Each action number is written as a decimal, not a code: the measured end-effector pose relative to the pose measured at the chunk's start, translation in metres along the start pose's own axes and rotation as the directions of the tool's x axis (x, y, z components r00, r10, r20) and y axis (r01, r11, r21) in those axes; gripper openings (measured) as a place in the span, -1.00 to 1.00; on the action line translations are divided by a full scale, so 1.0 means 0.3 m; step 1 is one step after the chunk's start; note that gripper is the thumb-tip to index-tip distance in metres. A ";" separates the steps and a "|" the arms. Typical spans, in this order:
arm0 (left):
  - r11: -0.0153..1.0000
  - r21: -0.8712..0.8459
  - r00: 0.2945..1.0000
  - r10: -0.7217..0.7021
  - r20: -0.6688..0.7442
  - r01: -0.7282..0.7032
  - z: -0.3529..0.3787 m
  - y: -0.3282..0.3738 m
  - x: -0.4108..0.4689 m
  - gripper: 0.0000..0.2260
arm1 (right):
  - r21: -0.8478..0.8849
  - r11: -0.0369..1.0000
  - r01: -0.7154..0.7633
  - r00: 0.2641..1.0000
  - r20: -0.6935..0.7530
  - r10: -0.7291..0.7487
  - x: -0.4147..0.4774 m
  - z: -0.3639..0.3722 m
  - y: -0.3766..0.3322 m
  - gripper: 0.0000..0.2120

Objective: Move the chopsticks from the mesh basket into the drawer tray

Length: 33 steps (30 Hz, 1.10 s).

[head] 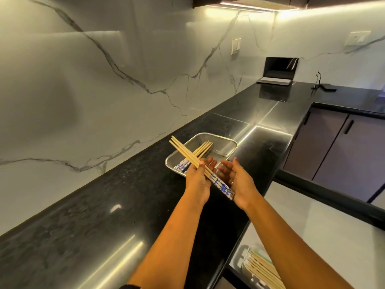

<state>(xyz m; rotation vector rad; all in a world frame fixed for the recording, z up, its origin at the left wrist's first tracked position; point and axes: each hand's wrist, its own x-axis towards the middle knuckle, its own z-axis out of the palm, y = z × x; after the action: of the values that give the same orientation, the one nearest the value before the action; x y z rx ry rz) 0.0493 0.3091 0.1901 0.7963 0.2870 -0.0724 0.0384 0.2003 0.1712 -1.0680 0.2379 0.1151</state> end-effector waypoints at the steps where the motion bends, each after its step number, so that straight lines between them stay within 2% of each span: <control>1: 1.000 0.008 1.000 0.011 0.001 -0.011 -0.014 -0.013 -0.022 -0.82 | -0.131 0.991 0.006 0.998 0.064 0.003 -0.025 -0.009 0.006 -0.67; 5: 0.998 0.035 0.998 0.056 -0.036 -0.055 -0.080 -0.045 -0.112 -0.84 | -0.516 0.856 0.040 0.981 0.184 0.065 -0.126 -0.029 0.045 -0.83; 9: 0.995 0.090 0.998 0.039 -0.058 -0.034 -0.133 -0.051 -0.189 -0.85 | -0.688 0.711 0.146 0.969 0.242 0.036 -0.215 -0.037 0.075 -0.90; 13: 0.992 0.121 0.998 0.038 -0.040 -0.033 -0.143 -0.067 -0.240 -0.87 | -0.721 0.679 0.139 0.945 0.302 0.127 -0.273 -0.043 0.065 -0.90; 18: 0.993 0.115 0.998 0.019 -0.054 -0.013 -0.132 -0.115 -0.282 -0.77 | -0.729 0.680 0.077 0.919 0.317 0.236 -0.302 -0.112 0.029 -0.87; 25: 0.995 0.079 0.967 0.072 -0.242 -0.054 -0.108 -0.172 -0.277 -0.89 | -0.760 0.646 -0.072 0.828 0.315 0.463 -0.284 -0.324 0.006 -0.84; 27: 0.995 0.084 0.962 0.065 -0.266 -0.044 -0.085 -0.231 -0.286 -0.88 | -0.797 0.603 -0.043 0.824 0.313 0.472 -0.282 -0.377 -0.006 -0.88; 33: 0.987 0.159 0.959 0.025 -0.282 0.020 0.005 -0.464 -0.309 -0.89 | -0.883 0.448 0.137 0.866 0.326 0.378 -0.256 -0.485 -0.012 -0.91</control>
<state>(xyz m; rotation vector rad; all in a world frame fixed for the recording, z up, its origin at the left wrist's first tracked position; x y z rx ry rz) -0.0630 0.2066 0.1205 0.9685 0.5568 0.0221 -0.0552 0.0726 0.1263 -2.0594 -0.2712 0.7210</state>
